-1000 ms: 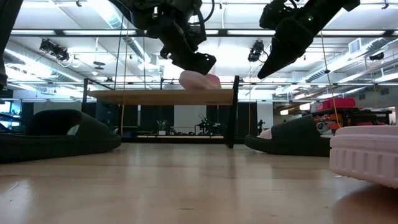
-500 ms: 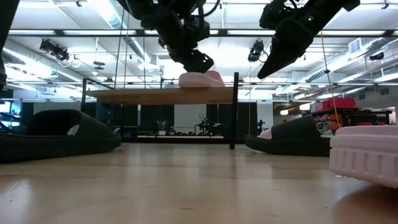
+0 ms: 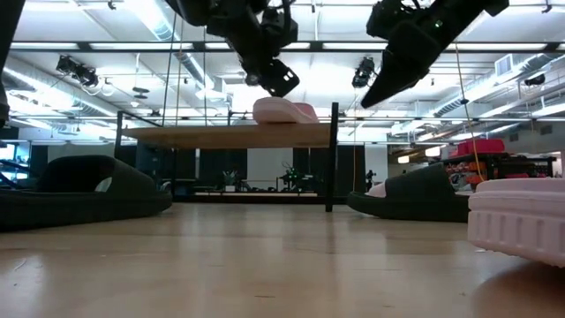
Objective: Pick and place slides into the shelf
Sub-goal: Adjust the shelf
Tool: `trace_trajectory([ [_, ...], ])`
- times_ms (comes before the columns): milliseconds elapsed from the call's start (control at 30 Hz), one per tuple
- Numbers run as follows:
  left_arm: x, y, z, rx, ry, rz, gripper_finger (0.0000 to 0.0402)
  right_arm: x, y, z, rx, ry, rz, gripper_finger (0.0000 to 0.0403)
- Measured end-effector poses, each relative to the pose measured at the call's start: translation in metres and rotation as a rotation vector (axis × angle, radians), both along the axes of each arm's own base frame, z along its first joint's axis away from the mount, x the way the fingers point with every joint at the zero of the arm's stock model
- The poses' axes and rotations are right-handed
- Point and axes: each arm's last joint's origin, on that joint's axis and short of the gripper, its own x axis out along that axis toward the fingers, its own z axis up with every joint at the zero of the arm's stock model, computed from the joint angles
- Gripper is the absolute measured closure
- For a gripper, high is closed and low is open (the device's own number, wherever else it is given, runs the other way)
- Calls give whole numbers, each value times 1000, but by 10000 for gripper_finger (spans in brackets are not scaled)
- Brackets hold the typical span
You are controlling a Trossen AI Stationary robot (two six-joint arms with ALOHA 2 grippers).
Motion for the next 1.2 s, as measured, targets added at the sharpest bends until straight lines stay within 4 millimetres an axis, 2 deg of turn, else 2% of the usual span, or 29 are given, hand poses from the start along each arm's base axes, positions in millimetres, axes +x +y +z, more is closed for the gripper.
trace_trajectory([
  [200, -10, -16, 23, 39, 14, -21, 250, 10, 2, 11, 55, -155, 76, 271],
  [300, -17, -27, 36, 66, 35, -33, 254, 22, 3, 14, 83, -251, 139, 279],
  [400, -27, -36, 51, 90, 4, 30, 261, 35, 5, 5, 69, -259, 219, 300],
  [500, -40, -42, 63, 107, -65, 149, 274, 45, 5, -14, 45, -175, 258, 334],
  [633, -54, -51, 68, 110, -139, 217, 305, 50, -1, -28, 4, -114, 269, 390],
  [767, -61, -56, 57, 103, -89, 190, 349, 51, -10, -30, 16, -110, 228, 388],
  [900, -67, -41, 44, 24, -48, 153, 392, 49, -16, -28, 13, -119, 162, 396],
  [1000, -71, -19, 35, -135, -76, 115, 392, 49, -20, -29, -41, -106, 86, 397],
  [1200, -81, 27, 30, -175, -117, 253, 396, 49, -22, -29, -66, -102, 62, 399],
])
